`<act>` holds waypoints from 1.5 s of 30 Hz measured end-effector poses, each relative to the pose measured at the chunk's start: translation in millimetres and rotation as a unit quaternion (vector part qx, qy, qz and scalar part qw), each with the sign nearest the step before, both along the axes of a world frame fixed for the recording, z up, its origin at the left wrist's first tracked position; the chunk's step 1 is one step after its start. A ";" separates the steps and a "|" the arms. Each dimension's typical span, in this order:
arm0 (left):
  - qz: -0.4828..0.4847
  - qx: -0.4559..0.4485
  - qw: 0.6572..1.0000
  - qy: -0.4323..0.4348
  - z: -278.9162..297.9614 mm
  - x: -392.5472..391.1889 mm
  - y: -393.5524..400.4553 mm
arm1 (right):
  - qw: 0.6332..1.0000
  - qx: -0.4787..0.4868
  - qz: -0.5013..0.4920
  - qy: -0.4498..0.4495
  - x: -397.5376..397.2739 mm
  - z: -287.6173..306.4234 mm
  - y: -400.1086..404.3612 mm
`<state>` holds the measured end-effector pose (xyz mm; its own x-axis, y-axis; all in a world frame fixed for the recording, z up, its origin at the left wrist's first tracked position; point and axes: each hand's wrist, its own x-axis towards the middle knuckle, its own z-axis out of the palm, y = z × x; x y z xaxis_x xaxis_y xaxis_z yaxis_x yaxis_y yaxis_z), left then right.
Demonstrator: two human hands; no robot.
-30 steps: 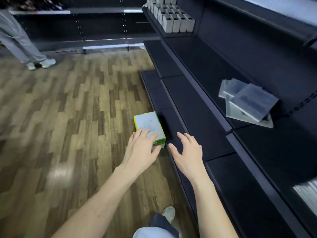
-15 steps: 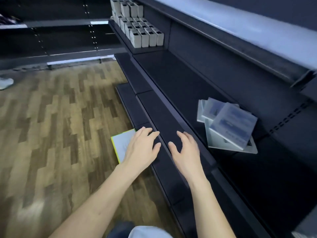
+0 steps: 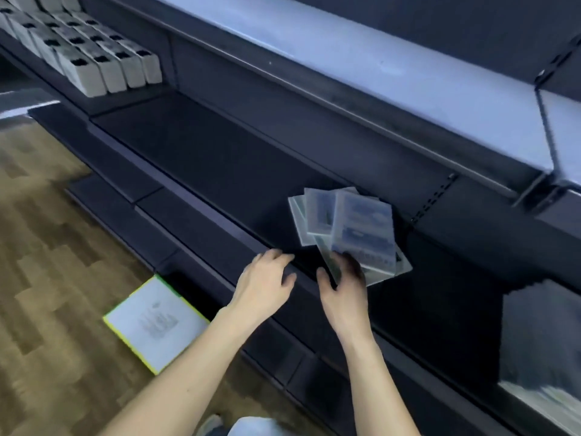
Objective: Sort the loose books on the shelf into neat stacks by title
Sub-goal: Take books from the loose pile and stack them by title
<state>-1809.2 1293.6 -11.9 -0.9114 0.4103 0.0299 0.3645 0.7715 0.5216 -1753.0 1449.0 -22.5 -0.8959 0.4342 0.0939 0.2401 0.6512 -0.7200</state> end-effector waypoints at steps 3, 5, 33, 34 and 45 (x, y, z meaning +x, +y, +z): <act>-0.036 0.006 0.999 0.001 -3.3 -20.9 5.0 | 0.999 0.019 -0.036 0.015 -5.9 -7.1 -3.5; -0.059 0.014 0.998 0.007 -9.4 -36.2 9.1 | 0.997 0.033 -0.063 0.019 -10.0 -12.6 -7.0; -0.114 -0.028 0.993 0.012 -25.5 -75.7 65.7 | 0.951 0.017 -0.276 -0.138 -46.8 -6.3 54.4; -0.113 -0.034 0.993 0.015 -25.0 -75.6 66.2 | 0.950 0.011 -0.280 -0.139 -47.3 -5.9 55.9; -0.096 -0.086 0.989 0.077 -7.0 -147.5 92.3 | 0.909 -0.011 -0.362 -0.205 -39.3 4.7 42.0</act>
<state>-1956.8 1386.0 -18.9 -0.8064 0.5864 0.0762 0.5774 0.7531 0.3154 -1792.3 1491.0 -17.8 -0.3323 0.9219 -0.1991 0.8509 0.2019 -0.4851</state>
